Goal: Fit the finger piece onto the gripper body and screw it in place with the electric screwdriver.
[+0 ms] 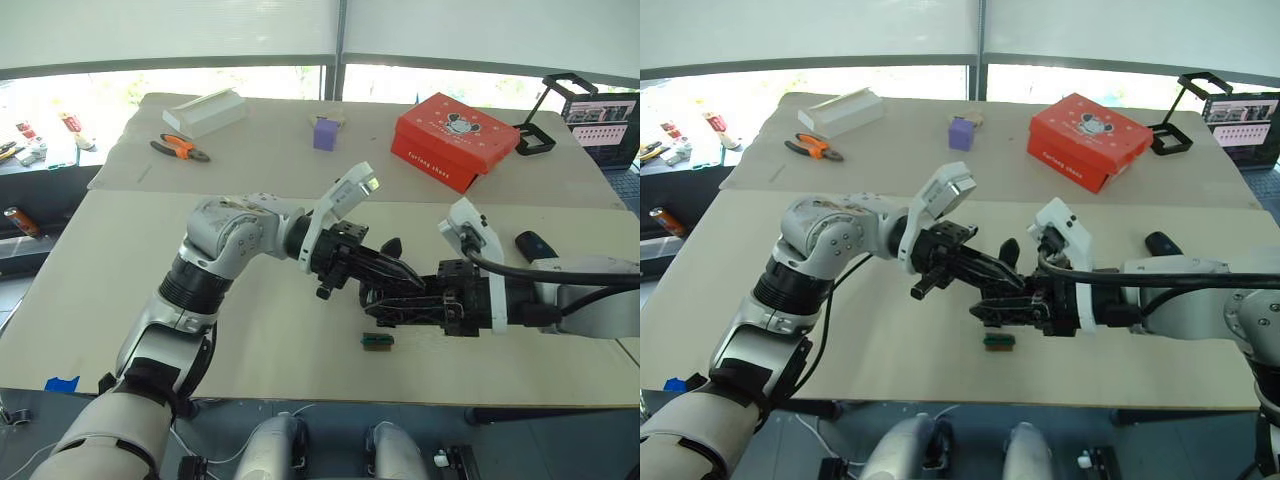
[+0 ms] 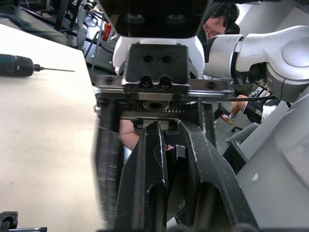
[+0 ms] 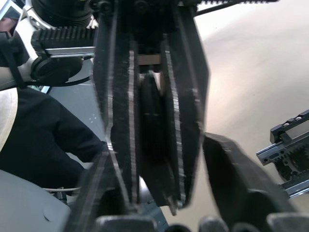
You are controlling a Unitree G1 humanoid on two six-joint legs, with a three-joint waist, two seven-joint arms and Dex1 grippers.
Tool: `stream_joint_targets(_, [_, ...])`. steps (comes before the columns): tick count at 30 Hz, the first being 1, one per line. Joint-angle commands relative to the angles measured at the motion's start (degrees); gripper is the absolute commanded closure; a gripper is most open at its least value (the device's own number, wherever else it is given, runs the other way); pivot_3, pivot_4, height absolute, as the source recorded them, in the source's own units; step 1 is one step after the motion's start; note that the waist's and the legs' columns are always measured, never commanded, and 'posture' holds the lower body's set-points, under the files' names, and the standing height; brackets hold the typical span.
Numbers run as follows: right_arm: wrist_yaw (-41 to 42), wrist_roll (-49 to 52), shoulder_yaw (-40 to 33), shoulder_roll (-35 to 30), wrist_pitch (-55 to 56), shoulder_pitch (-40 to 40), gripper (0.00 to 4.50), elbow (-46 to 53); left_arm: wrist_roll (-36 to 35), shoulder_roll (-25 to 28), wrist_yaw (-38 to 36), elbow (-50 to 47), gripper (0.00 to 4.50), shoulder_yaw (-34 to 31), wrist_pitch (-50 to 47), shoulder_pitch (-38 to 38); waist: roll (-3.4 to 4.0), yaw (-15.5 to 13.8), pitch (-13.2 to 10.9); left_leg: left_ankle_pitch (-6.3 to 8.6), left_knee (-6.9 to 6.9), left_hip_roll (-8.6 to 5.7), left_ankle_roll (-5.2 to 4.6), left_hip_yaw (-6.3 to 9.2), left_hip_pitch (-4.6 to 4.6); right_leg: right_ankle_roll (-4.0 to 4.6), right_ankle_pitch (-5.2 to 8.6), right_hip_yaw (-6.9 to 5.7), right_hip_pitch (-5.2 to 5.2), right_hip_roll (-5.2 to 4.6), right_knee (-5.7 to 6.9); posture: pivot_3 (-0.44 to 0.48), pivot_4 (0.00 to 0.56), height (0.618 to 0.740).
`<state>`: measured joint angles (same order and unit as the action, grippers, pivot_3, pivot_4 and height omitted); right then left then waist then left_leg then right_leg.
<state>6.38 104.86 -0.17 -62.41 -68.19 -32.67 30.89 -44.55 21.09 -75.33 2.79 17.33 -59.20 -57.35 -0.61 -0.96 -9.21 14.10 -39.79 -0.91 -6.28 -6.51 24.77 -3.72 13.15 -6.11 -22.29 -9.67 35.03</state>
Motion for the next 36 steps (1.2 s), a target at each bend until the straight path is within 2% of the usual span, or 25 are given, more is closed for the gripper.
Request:
stream_joint_targets(1, [-0.1,2.0,-0.3,-1.2,2.1,0.3,3.61,1.0,-0.6,-0.6,0.2,-1.1,4.5,-1.2,-0.5,-0.5,0.0,0.0,0.0,0.0,0.0,0.0,0.0,0.0,0.0,0.0,0.0,0.0,0.0,0.0,0.0,0.0,0.15,0.74])
stream_joint_targets(2, [0.0,2.1,-0.3,-1.3,2.2,0.5,3.98,1.0,-0.5,-0.6,0.2,-1.0,4.5,-1.2,-0.5,-0.5,0.0,0.0,0.0,0.0,-0.01,0.0,0.0,0.0,0.0,0.0,0.0,0.0,0.0,0.0,0.01,0.0,0.15,0.74])
stream_joint_targets(3, [0.4,2.2,-0.4,-1.5,2.1,0.6,4.06,1.1,-0.4,-0.5,0.1,-1.0,4.5,-1.2,-0.3,-0.6,0.0,0.0,0.0,0.0,0.0,0.01,0.0,-0.01,0.0,0.0,0.0,0.01,-0.01,0.0,0.02,0.0,0.15,0.74])
stream_joint_targets(9, [3.6,1.7,-1.1,-2.4,2.6,2.0,4.06,1.7,-0.9,-0.4,-1.7,-1.0,4.5,-2.6,1.2,-0.4,0.0,0.0,0.0,0.0,-0.02,0.01,-0.02,0.0,0.01,-0.01,0.0,0.01,0.0,0.01,0.01,0.0,0.15,0.74])
stream_joint_targets(14, [9.2,-3.2,-4.8,-1.7,4.2,5.8,4.06,3.3,1.2,0.3,0.1,-0.1,2.11,-6.0,6.8,1.2,0.0,0.0,0.0,0.01,-0.02,0.02,-0.02,0.0,0.01,-0.01,0.0,0.0,0.0,0.0,0.0,0.0,0.15,0.74])
stream_joint_targets(18, [17.9,-9.8,-10.5,-0.7,6.3,12.4,4.06,5.9,6.2,2.9,-3.3,5.1,0.17,-8.8,19.2,3.8,0.0,-0.1,0.0,0.0,-0.03,0.02,-0.02,-0.02,0.0,-0.01,-0.01,0.01,0.0,0.02,0.02,0.0,0.15,0.74])
stream_joint_targets(19, [19.8,-12.0,-11.5,-0.1,7.5,13.9,4.06,6.4,7.9,3.2,-4.3,7.0,0.0,-9.1,23.2,4.3,0.0,-0.2,0.0,0.0,-0.03,0.02,-0.02,-0.03,0.0,-0.01,-0.01,0.0,0.01,0.04,0.01,0.0,0.15,0.74])
stream_joint_targets(21, [24.6,-18.0,-13.4,2.7,11.7,17.0,4.06,7.3,13.7,4.8,-7.7,12.1,0.0,-7.7,34.4,5.7,-0.01,-0.3,0.0,0.01,-0.07,0.01,-0.03,-0.04,0.0,-0.01,-0.01,0.0,0.01,0.04,0.02,0.0,0.15,0.74])
stream_joint_targets(24, [28.9,-33.7,-12.1,6.4,20.5,20.6,4.06,7.1,23.6,6.3,-11.2,22.1,0.0,-4.8,53.7,8.4,0.0,-0.6,0.0,0.04,-0.07,-0.04,-0.07,-0.1,0.0,-0.04,-0.03,0.02,-0.01,0.03,0.01,0.0,0.15,0.74])
stream_joint_targets(26, [34.9,-42.6,-11.6,12.5,31.1,22.3,4.06,5.7,29.2,6.1,-12.5,27.5,0.0,-2.1,64.3,10.1,-0.02,-0.7,0.0,0.05,-0.06,-0.07,-0.09,-0.13,0.0,-0.07,-0.05,0.03,-0.03,0.03,-0.01,0.0,0.15,0.74])
stream_joint_targets(30, [44.1,-52.2,-8.9,15.5,39.1,24.3,4.06,2.8,32.7,0.2,-7.2,35.5,0.0,-2.1,69.0,11.5,-0.01,-1.6,0.0,0.09,-0.18,-0.14,-0.17,-0.07,0.26,-0.17,-0.11,0.01,-0.17,0.01,-0.03,0.0,0.15,0.74])
stream_joint_targets(36, [47.4,-56.2,-8.3,18.0,42.2,24.1,4.06,0.8,36.6,-7.3,-1.0,41.2,0.0,-2.1,71.1,11.7,-0.02,-1.4,0.0,0.16,-0.54,-0.13,-0.29,0.0,0.54,-0.28,-0.19,0.02,-0.3,0.02,0.01,0.0,0.15,0.74])
